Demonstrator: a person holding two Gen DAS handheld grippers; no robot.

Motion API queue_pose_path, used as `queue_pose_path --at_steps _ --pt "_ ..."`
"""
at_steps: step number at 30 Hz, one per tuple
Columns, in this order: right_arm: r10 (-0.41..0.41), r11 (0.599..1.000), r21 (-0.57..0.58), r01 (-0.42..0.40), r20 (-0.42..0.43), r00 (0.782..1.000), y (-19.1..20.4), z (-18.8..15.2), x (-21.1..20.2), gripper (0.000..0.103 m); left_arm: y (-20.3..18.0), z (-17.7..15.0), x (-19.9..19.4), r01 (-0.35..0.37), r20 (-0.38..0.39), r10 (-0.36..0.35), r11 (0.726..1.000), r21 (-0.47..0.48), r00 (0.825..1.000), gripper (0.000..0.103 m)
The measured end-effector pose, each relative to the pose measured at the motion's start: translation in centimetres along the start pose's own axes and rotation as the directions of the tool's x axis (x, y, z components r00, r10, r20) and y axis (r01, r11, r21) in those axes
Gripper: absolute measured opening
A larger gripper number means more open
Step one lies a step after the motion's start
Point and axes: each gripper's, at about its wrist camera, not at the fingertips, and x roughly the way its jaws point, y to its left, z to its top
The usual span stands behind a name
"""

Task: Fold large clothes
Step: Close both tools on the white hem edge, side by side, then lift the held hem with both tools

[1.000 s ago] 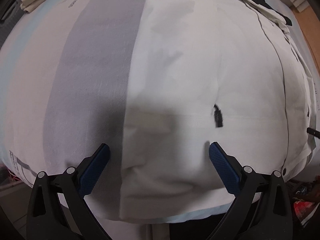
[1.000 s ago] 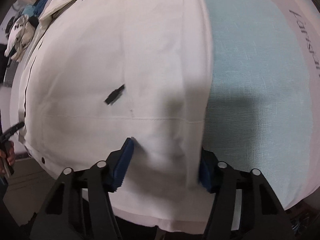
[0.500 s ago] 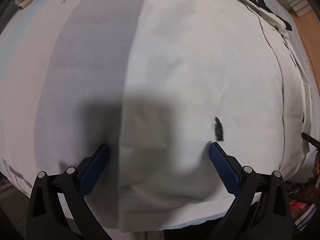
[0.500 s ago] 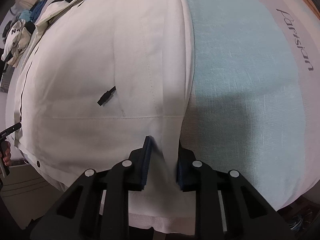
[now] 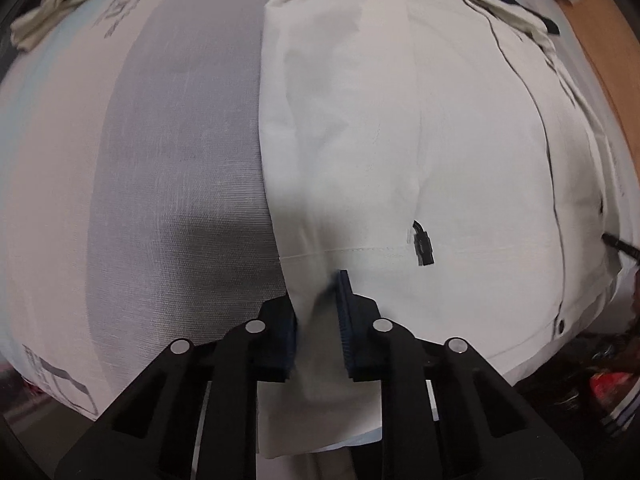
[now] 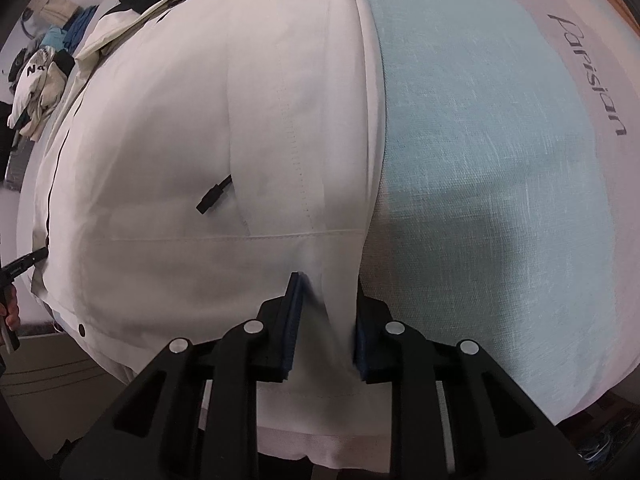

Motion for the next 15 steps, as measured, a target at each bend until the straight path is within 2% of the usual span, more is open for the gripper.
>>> queue_pose_path --at_steps 2,3,9,13,15 --pt "-0.002 1.0 -0.006 0.002 -0.002 1.0 0.7 0.2 0.5 0.022 0.0 -0.1 0.3 -0.02 -0.007 0.02 1.0 0.006 1.0 0.019" --pt "-0.006 1.0 -0.013 0.006 -0.002 1.0 0.8 0.2 0.6 0.022 -1.9 0.1 0.7 -0.031 -0.009 0.031 0.999 0.006 0.999 0.022" --pt "-0.016 1.0 -0.024 0.016 -0.003 1.0 1.5 0.0 1.2 0.022 -2.8 -0.8 1.8 -0.092 0.001 0.092 0.996 0.011 0.996 0.03" --pt "-0.019 1.0 -0.019 0.019 -0.021 1.0 1.8 0.3 1.5 0.023 -3.2 -2.5 1.5 -0.093 0.019 0.093 0.996 -0.008 0.995 0.03" --pt "-0.032 0.999 -0.013 0.031 -0.042 0.999 2.0 0.6 1.6 0.023 -3.6 -3.0 1.5 -0.09 0.019 0.09 0.996 -0.009 0.996 0.026"
